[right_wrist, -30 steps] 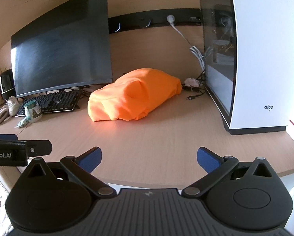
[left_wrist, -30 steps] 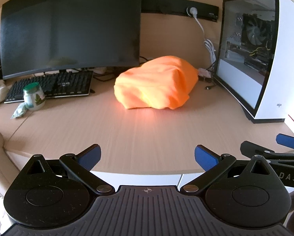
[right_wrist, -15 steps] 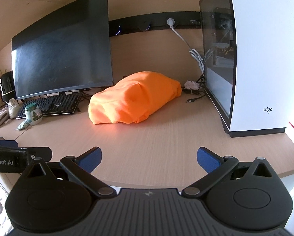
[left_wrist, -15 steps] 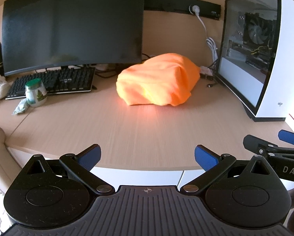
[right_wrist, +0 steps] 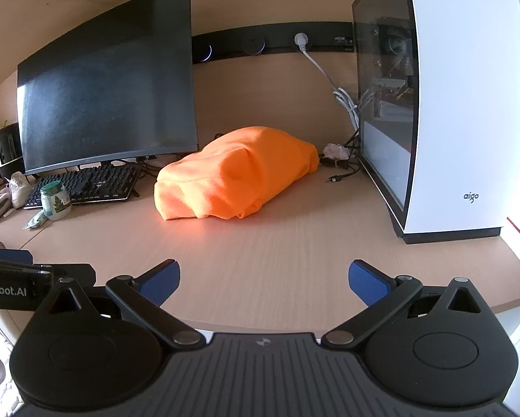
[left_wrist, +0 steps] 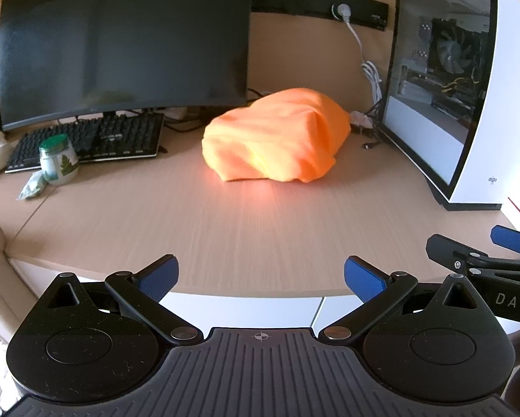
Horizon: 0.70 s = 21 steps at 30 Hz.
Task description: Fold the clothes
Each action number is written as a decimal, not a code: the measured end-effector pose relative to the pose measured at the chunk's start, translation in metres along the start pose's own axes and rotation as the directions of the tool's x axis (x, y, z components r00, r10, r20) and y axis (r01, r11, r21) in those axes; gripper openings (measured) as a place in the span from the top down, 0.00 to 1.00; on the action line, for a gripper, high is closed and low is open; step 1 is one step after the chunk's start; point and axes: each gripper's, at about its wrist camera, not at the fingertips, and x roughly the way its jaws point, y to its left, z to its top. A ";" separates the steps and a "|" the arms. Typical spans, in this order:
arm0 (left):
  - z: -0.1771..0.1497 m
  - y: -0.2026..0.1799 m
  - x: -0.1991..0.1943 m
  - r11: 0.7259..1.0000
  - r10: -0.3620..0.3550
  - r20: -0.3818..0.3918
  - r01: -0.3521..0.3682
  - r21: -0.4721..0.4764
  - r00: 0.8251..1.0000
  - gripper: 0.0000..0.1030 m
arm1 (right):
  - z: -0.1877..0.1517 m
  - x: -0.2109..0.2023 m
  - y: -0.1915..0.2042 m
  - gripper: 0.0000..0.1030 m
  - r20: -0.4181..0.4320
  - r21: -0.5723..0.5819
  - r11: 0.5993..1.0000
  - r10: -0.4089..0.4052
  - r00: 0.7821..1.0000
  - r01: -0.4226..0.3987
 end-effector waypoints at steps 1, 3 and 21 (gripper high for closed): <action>0.000 0.000 0.000 1.000 -0.001 0.000 0.001 0.000 1.000 0.00 | 0.000 0.000 0.001 0.00 -0.001 0.000 1.000 0.000 1.000 0.000; 0.000 0.001 0.000 1.000 -0.004 -0.002 0.004 0.003 1.000 0.00 | 0.000 0.000 0.002 0.00 0.000 0.002 1.000 -0.002 1.000 0.002; 0.002 0.017 -0.002 1.000 0.005 -0.014 -0.006 -0.008 1.000 0.00 | 0.002 0.008 0.011 0.00 -0.013 -0.008 1.000 0.006 1.000 -0.006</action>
